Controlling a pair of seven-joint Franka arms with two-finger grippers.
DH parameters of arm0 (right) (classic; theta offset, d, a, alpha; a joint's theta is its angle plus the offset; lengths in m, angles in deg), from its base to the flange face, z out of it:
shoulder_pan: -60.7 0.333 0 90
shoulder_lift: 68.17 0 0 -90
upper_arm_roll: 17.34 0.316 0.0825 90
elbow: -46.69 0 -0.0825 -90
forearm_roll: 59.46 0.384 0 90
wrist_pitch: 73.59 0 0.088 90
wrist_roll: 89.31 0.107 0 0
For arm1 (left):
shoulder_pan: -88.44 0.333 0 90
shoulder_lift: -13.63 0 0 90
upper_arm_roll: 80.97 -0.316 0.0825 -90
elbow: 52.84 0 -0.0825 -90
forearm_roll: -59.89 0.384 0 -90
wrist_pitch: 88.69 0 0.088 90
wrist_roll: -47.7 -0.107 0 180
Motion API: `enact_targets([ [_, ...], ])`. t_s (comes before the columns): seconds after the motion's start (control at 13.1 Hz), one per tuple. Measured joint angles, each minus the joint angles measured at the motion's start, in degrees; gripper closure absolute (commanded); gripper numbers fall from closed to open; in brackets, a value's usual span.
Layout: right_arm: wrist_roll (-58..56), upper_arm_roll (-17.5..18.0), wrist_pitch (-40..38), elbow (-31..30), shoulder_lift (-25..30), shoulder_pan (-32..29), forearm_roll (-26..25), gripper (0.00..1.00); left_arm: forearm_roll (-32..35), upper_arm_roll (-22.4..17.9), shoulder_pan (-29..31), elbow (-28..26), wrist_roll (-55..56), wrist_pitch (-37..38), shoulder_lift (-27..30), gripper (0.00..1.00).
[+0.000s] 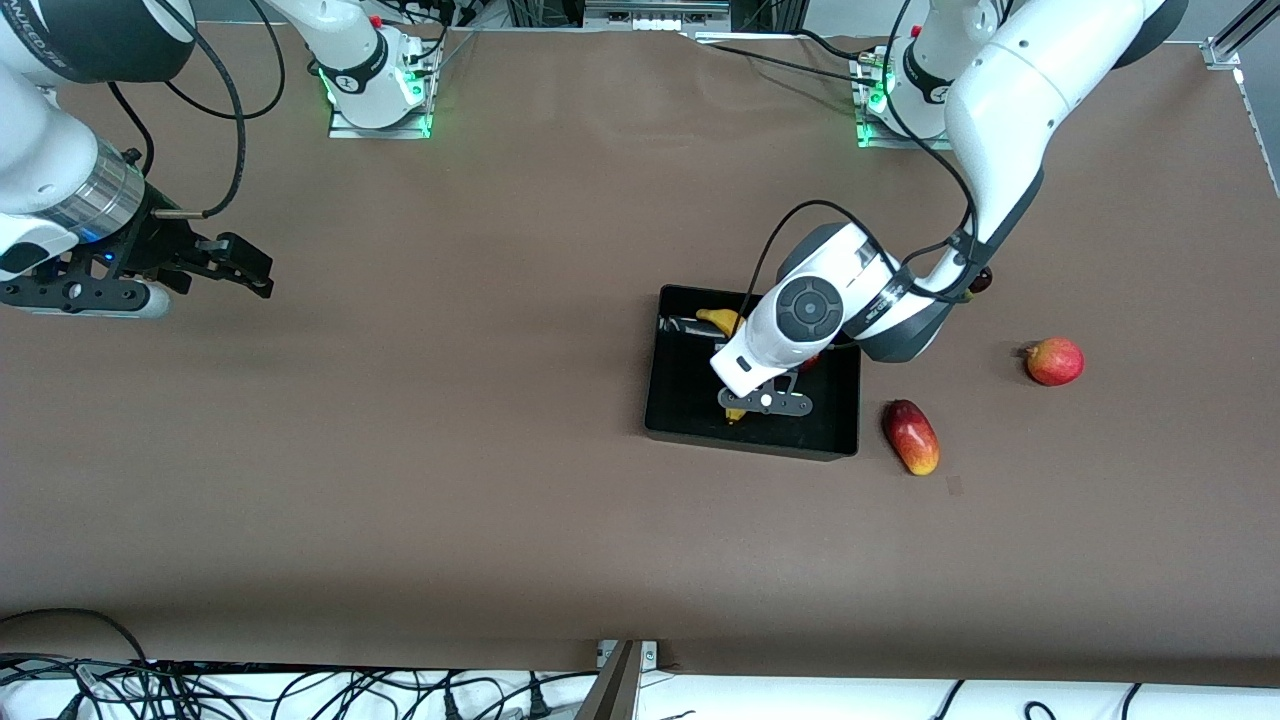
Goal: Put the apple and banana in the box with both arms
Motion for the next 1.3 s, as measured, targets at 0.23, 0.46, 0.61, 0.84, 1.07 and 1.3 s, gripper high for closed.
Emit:
enact_targets([
  [0.23,0.00,0.00,0.01,0.00,-0.04,0.00,0.00,0.00,0.30,0.00,0.02,0.23,0.01,-0.94,-0.65,0.00],
  [0.46,0.00,0.00,0.02,0.00,-0.06,0.00,0.00,0.00,0.30,0.00,1.06,2.07,0.18,-0.48,0.62,0.00],
  [0.61,0.00,0.00,0.04,0.01,-0.08,0.00,0.00,0.00,0.30,0.06,3.18,3.48,0.17,4.51,4.30,0.00],
  [0.84,0.00,0.00,0.05,0.02,-0.11,0.00,0.00,0.00,0.30,0.33,6.03,8.76,-3.62,18.97,10.61,0.00],
  [1.07,0.00,0.00,0.05,0.02,-0.11,-0.01,0.00,0.00,0.30,0.40,6.59,17.98,-12.20,34.46,12.93,0.00],
  [1.3,0.00,0.00,0.06,0.03,-0.13,-0.01,0.00,0.00,-4.93,-4.65,6.12,22.51,-22.15,39.07,16.61,0.00],
])
